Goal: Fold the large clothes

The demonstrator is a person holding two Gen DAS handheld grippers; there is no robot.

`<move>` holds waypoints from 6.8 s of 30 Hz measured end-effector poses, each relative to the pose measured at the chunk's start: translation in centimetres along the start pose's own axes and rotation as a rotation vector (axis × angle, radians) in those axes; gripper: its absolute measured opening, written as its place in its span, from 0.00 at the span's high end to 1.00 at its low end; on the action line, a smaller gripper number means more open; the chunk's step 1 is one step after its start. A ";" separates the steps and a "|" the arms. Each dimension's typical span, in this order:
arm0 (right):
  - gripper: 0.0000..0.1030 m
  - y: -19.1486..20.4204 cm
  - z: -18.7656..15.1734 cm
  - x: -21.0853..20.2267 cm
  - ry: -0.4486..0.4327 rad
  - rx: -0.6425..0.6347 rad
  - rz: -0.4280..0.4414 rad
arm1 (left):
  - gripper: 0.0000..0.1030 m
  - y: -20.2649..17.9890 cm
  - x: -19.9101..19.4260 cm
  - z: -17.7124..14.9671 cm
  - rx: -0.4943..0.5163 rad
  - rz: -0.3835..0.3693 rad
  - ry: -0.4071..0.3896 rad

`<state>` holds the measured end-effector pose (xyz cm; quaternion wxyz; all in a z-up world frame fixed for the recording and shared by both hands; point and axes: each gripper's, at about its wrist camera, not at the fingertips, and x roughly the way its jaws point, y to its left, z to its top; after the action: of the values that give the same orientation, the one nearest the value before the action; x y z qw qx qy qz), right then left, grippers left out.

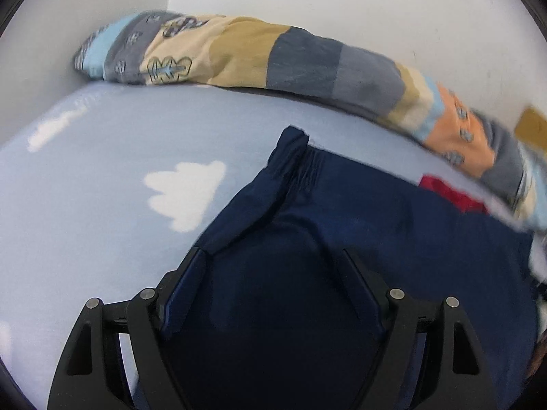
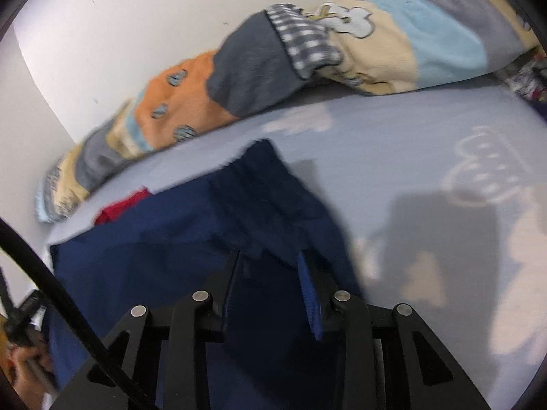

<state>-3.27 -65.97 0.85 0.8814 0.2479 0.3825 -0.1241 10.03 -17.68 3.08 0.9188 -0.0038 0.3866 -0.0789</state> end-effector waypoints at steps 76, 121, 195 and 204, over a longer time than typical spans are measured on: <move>0.50 -7.5 -15.2 -11.5 0.116 0.713 0.314 | 0.00 9.8 -7.8 -11.6 -0.578 -0.333 0.158; 0.44 -8.8 -15.4 -27.0 0.117 0.365 0.139 | 0.46 13.8 -26.2 -15.0 -0.204 -0.155 -0.021; 0.47 7.5 -22.9 -22.5 0.218 -0.145 0.046 | 0.25 -10.3 -20.7 -23.0 0.209 -0.064 0.121; 0.47 4.7 -22.2 -21.3 0.244 -0.002 -0.025 | 0.25 -10.5 -20.7 -23.3 0.284 0.003 0.090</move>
<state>-29.37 -49.53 5.16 0.8268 0.2555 0.4902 -0.1036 -22.29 -23.68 2.19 0.8920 0.1303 0.4123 -0.1314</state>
